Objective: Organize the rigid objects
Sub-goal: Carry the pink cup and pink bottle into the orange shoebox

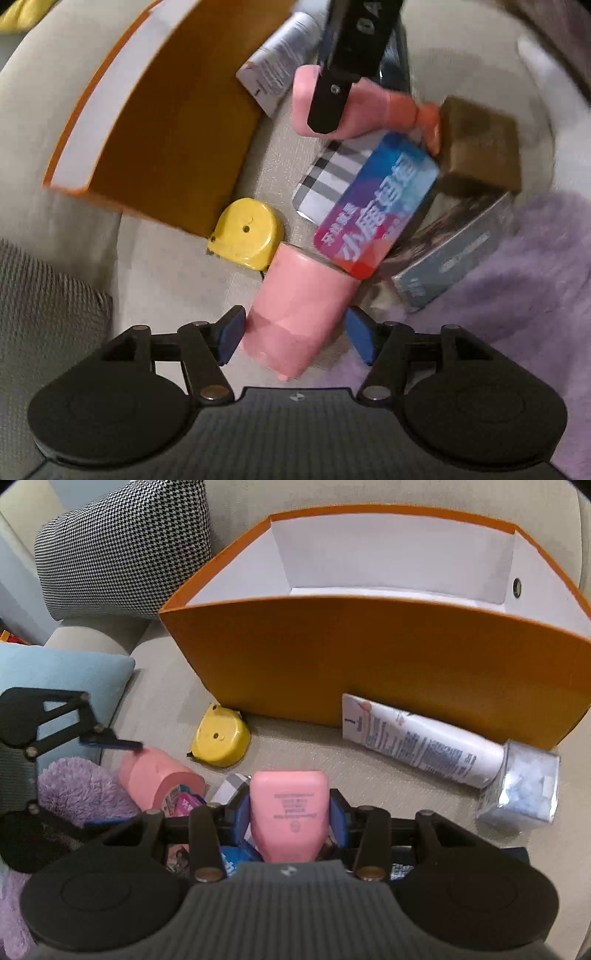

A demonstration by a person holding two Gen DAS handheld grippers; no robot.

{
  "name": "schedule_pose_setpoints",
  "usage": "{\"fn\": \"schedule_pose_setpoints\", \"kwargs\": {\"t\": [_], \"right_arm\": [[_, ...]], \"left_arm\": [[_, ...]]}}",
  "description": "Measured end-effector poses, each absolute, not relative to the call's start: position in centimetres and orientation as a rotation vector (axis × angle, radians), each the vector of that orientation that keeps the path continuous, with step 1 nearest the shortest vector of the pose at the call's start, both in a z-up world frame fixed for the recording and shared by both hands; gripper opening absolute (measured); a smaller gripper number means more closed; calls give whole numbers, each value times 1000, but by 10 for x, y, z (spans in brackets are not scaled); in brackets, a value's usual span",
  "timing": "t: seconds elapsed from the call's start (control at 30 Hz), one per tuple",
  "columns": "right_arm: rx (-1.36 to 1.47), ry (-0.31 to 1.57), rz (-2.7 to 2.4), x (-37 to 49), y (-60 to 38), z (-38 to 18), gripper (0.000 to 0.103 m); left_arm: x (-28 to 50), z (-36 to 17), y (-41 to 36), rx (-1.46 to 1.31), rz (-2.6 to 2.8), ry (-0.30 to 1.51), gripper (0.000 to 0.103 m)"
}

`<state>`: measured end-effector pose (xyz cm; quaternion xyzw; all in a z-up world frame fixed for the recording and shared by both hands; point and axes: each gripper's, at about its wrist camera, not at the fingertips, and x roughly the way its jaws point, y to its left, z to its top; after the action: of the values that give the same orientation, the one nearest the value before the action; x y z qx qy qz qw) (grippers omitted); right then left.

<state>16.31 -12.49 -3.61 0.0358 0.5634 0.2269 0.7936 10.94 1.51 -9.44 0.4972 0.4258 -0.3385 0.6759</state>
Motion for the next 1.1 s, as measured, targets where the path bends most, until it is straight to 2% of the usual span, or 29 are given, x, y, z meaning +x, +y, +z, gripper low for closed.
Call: {"fn": "schedule_pose_setpoints", "kwargs": {"t": [0.17,0.37,0.47,0.57,0.63,0.83,1.1], "right_arm": [[98,1226,502,169,-128,-42,46],[127,1252,500,178,-128,-47,47],[119,1264,505,176,-130,-44,63],[128,1276,513,171,-132,-43,66],[143,1282,528,169,-131,-45,65],[133,1269,497,173,-127,-53,45],[157,1201,493,166,-132,-42,43]], "left_arm": [[129,-102,7,1119,-801,990,75],[153,-115,0,1031,-832,1095,71],[167,-114,9,905,-803,1155,70],[179,-110,19,727,-744,1213,70],[184,-108,26,630,-693,1225,70],[190,-101,46,356,-544,1236,69],[172,-76,71,-5,-373,1095,68]]}}
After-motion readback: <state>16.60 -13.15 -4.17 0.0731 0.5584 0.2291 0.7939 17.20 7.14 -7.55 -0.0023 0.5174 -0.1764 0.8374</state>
